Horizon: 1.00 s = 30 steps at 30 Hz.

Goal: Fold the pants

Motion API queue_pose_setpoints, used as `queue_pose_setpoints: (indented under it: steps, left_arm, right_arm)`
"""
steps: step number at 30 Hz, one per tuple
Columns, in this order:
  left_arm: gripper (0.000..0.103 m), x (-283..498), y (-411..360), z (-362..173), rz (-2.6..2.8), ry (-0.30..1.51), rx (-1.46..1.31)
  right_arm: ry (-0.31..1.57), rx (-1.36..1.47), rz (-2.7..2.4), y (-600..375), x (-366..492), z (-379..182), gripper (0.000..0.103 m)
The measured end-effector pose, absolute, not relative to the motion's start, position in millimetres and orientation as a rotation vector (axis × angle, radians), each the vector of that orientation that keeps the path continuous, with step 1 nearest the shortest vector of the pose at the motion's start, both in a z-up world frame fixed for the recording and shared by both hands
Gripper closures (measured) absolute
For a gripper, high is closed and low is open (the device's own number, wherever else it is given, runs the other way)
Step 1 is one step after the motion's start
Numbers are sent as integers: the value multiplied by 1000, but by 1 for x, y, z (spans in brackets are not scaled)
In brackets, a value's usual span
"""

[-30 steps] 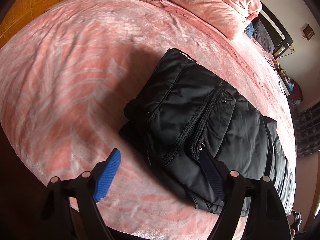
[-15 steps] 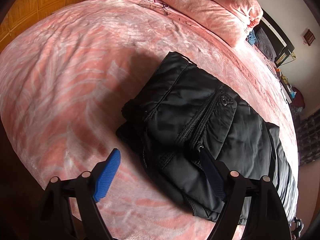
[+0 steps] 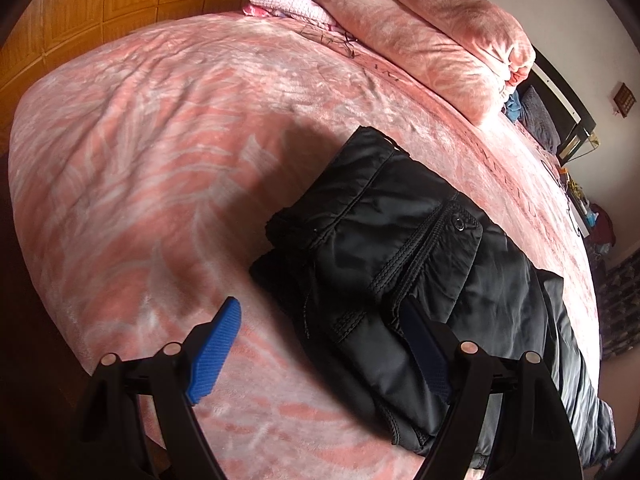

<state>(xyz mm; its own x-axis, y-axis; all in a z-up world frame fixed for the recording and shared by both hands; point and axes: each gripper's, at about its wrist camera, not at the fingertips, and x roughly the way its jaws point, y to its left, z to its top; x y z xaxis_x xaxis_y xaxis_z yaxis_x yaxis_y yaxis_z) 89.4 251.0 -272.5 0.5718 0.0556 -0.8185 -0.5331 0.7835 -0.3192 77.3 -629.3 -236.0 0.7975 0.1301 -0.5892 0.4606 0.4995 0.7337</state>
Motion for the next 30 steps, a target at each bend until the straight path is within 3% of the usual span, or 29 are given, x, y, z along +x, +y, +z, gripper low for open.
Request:
queue_pose_setpoints:
  steps: [10, 30]
  left_arm:
    - [21, 85, 249, -271, 411, 859, -586]
    - [21, 79, 256, -276, 390, 860, -638]
  right_arm:
    - [640, 889, -213, -589, 86, -176, 83]
    - [582, 697, -220, -519, 94, -116, 84]
